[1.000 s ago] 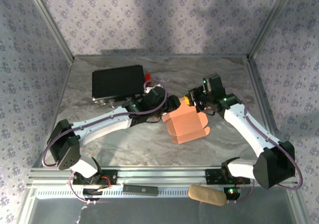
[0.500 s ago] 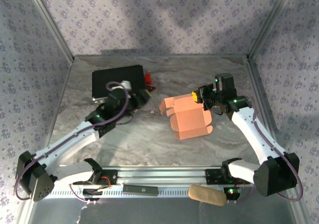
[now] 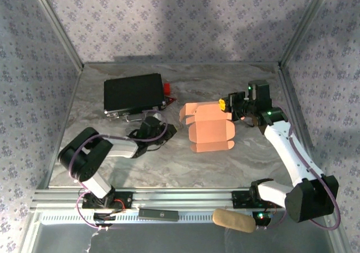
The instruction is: Fold the paper box
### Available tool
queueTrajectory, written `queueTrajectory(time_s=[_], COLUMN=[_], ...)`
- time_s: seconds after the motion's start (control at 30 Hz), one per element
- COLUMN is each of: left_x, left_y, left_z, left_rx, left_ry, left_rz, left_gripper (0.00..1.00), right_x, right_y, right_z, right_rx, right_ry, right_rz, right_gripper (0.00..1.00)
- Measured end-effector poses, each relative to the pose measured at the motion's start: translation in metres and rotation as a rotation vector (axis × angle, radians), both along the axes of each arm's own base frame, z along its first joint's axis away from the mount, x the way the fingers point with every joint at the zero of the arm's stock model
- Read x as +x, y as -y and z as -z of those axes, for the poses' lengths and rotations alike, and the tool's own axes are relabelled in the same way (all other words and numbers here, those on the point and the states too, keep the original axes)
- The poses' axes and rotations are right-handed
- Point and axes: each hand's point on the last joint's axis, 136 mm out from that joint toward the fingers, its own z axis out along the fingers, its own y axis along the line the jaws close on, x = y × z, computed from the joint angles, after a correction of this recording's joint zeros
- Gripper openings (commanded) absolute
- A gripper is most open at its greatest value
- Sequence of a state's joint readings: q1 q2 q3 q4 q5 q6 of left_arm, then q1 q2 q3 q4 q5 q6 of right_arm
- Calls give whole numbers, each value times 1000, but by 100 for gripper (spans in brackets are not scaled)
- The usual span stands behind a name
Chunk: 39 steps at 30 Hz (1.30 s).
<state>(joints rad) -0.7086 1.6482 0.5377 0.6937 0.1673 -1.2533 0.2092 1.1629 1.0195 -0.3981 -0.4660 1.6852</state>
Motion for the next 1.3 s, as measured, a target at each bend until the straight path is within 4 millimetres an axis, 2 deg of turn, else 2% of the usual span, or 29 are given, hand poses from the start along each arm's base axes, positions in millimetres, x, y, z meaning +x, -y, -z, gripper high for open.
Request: queueTrajectory(time_s=[0.13,0.4,0.6,0.8,1.0,1.17,1.3], left_x=[10,22,30,23,25,24,11], left_y=[17,25,40,54,68,73,60], left_z=[-5,-27,-32,-36,-46,-39,-24], left_rx=[-100,-244,-293,-313,-332,-318,-280], left_ry=[53,142,166,183,198,185,157], left_rz=[-8,-51,-42,-13,4,7,-6], left_gripper=[26,37,38,42,44,44,47], right_x=[4,7,6,7,9,8,7], right_y=[2,7,9,8,8,9,8], right_z=[-3,0,5,2,0,1,6], right_rx=[29,60,64,74,82,82,64], right_ry=[-1,-13,-27,-18,-12,-6,-9], right_rz=[17,38,43,42,48,49,42], right_gripper=[0,0,0,0,0,0,0])
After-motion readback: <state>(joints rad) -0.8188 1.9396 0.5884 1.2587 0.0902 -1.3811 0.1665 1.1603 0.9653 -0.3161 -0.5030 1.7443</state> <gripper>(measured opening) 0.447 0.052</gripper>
